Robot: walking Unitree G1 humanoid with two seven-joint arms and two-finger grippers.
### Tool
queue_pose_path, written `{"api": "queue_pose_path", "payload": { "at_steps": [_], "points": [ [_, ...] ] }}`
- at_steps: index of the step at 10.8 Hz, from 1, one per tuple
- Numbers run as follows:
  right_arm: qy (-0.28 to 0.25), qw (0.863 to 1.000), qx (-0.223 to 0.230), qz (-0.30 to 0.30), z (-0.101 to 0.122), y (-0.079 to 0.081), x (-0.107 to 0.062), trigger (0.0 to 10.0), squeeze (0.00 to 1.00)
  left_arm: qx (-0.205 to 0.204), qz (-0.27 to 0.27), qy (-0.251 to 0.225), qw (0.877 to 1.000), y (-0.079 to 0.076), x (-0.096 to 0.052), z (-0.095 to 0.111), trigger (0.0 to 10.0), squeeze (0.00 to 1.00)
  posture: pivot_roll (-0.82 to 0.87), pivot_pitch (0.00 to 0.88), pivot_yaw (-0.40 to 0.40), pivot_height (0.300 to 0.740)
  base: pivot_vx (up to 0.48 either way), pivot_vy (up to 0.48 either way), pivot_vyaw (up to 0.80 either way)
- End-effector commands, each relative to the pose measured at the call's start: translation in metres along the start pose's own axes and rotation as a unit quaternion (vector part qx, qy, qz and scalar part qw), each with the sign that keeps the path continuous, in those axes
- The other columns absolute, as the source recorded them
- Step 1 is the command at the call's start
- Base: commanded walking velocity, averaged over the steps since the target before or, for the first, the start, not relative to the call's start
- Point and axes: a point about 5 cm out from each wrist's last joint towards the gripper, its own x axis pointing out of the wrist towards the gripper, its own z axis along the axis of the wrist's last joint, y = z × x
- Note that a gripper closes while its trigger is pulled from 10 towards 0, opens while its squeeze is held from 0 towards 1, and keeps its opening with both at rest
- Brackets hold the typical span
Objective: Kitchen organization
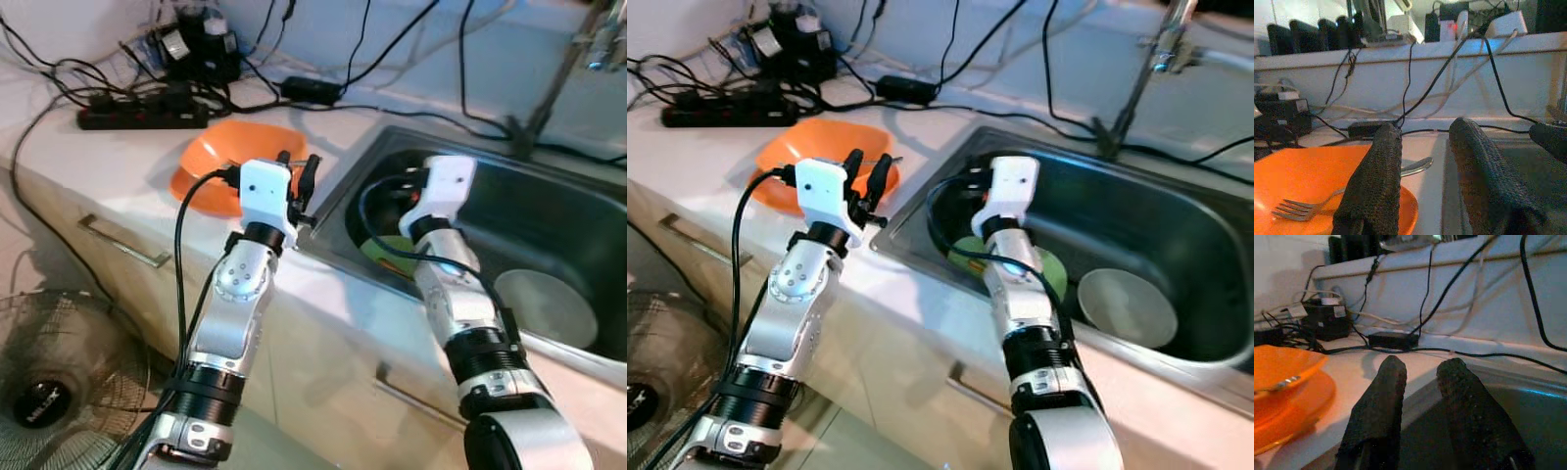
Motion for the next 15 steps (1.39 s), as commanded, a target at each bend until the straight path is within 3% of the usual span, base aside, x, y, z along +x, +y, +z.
{"api": "queue_pose_path", "payload": {
  "at_steps": [1, 2, 4, 5, 6, 9, 12, 15],
  "points": [
    [-0.003, 1.000, 0.001, 0.000, 0.001, -0.001, 0.000, 10.0, 0.00, 0.038, -0.013, -0.007, 0.999, 0.002, 0.004, 0.008, 10.0, 0.00, 0.18, 0.040, -0.013, 0.740, 0.000, 0.000, 0.00],
    [-0.002, 1.000, 0.001, 0.001, 0.001, -0.001, 0.001, 10.0, 0.00, 0.090, -0.026, 0.007, 0.996, 0.006, 0.009, 0.008, 10.0, 0.00, 0.18, 0.039, -0.013, 0.740, 0.000, 0.000, 0.00],
    [-0.003, 1.000, 0.003, 0.003, 0.001, 0.000, 0.001, 10.0, 0.00, 0.205, -0.056, 0.042, 0.976, 0.021, 0.023, 0.006, 10.0, 0.00, 0.18, 0.039, -0.011, 0.740, 0.000, 0.000, 0.00],
    [-0.003, 1.000, 0.004, 0.003, 0.001, 0.001, 0.001, 10.0, 0.00, 0.252, -0.062, 0.064, 0.964, 0.027, 0.028, 0.003, 10.0, 0.00, 0.18, 0.041, -0.009, 0.740, 0.000, 0.000, 0.00],
    [-0.002, 1.000, 0.004, 0.003, 0.000, 0.001, 0.000, 10.0, 0.00, 0.311, -0.074, 0.106, 0.942, 0.033, 0.034, -0.007, 10.0, 0.00, 0.18, 0.047, -0.008, 0.740, 0.000, 0.000, 0.00],
    [0.000, 1.000, 0.004, 0.001, -0.002, 0.000, -0.005, 10.0, 0.00, 0.362, -0.083, 0.123, 0.920, 0.036, 0.050, -0.010, 10.0, 0.00, 0.17, 0.061, -0.002, 0.740, 0.000, 0.000, 0.00],
    [0.002, 1.000, 0.004, -0.006, -0.004, -0.003, -0.009, 10.0, 0.00, 0.376, -0.081, 0.104, 0.917, 0.031, 0.065, -0.001, 10.0, 0.00, 0.16, 0.076, 0.001, 0.740, 0.000, 0.000, 0.00],
    [0.009, 1.000, 0.006, -0.004, -0.007, -0.001, -0.013, 10.0, 0.00, 0.387, -0.080, 0.117, 0.911, 0.032, 0.068, -0.005, 10.0, 0.00, 0.16, 0.089, -0.002, 0.740, 0.000, 0.000, 0.00]
  ]
}}
